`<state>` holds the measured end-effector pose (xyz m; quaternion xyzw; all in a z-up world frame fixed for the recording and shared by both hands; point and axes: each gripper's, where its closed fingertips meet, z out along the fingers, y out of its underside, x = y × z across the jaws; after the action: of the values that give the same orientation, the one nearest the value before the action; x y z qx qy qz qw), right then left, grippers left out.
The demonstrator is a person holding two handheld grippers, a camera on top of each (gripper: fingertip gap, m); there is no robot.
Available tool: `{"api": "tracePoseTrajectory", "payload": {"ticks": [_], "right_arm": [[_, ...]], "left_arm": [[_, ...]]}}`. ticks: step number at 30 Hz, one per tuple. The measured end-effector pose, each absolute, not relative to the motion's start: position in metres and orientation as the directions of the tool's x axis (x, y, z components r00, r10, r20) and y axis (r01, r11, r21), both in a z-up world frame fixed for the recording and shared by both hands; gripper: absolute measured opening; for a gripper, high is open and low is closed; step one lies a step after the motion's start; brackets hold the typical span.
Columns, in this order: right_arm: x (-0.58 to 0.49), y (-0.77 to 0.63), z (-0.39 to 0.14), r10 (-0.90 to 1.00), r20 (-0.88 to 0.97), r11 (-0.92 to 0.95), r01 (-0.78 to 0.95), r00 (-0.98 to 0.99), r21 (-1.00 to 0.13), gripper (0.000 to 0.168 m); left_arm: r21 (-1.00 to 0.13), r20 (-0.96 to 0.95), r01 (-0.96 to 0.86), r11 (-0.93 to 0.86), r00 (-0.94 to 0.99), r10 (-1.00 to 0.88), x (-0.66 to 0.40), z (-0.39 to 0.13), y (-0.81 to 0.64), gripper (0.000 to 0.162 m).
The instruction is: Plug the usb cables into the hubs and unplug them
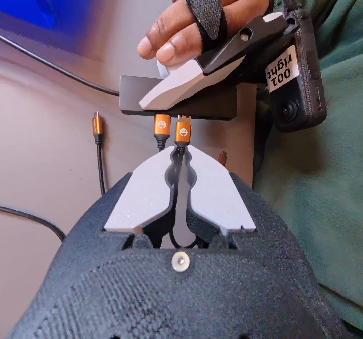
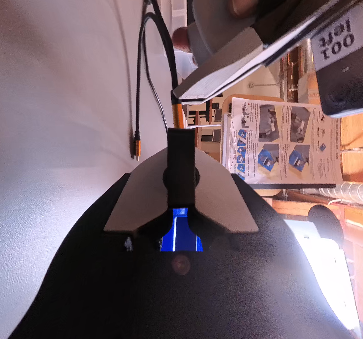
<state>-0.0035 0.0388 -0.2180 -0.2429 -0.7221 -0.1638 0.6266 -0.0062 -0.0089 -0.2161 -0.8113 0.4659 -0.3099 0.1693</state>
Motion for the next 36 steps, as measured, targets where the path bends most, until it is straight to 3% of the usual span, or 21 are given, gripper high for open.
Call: {"api": "tracePoseTrajectory", "payload": {"ticks": [9,11,14,16,19,22,29,32,36], "right_arm": [[-0.008,0.034,-0.225,0.152,0.979,0.835,0.547,-0.138,-0.053,0.014],[-0.005,0.038,-0.226,0.168,0.976,0.825,0.561,-0.139,-0.062,0.013],[-0.002,0.046,-0.216,0.253,0.965,0.806,0.567,-0.073,-0.168,0.012],[0.001,0.051,-0.208,0.317,0.948,0.777,0.58,-0.027,-0.243,0.013],[0.005,0.055,-0.203,0.398,0.917,0.742,0.584,0.013,-0.33,0.013],[0.001,0.047,-0.201,0.423,0.906,0.742,0.573,0.002,-0.348,0.012],[0.002,0.042,-0.203,0.445,0.896,0.734,0.574,-0.004,-0.362,0.012],[0.002,0.043,-0.2,0.494,0.869,0.716,0.554,0.025,-0.424,0.012],[0.013,0.055,-0.173,0.595,0.792,0.642,0.512,0.136,-0.57,0.013]], "left_arm": [[-0.534,0.236,-0.735,-0.418,0.345,-0.908,0.0,-0.233,-0.013,0.006],[-0.577,0.209,-0.709,-0.405,0.351,-0.913,0.001,-0.231,-0.01,0.006],[-0.685,0.023,-0.676,-0.271,0.351,-0.936,-0.001,-0.206,-0.001,0.007],[-0.701,-0.182,-0.703,-0.122,0.341,-0.922,-0.003,-0.191,0.0,0.019],[-0.605,-0.474,-0.795,0.047,0.313,-0.823,-0.006,-0.19,0.001,0.026],[-0.452,-0.698,-0.874,0.179,0.222,-0.681,-0.006,-0.192,0.007,0.007],[-0.368,-0.743,-0.905,0.215,0.146,-0.653,-0.006,-0.187,0.009,0.003],[-0.441,-0.711,-0.871,0.216,0.192,-0.676,-0.005,-0.184,0.008,0.004],[-0.752,-0.553,-0.633,0.184,0.454,-0.699,-0.016,-0.122,0.004,0.026]]}}
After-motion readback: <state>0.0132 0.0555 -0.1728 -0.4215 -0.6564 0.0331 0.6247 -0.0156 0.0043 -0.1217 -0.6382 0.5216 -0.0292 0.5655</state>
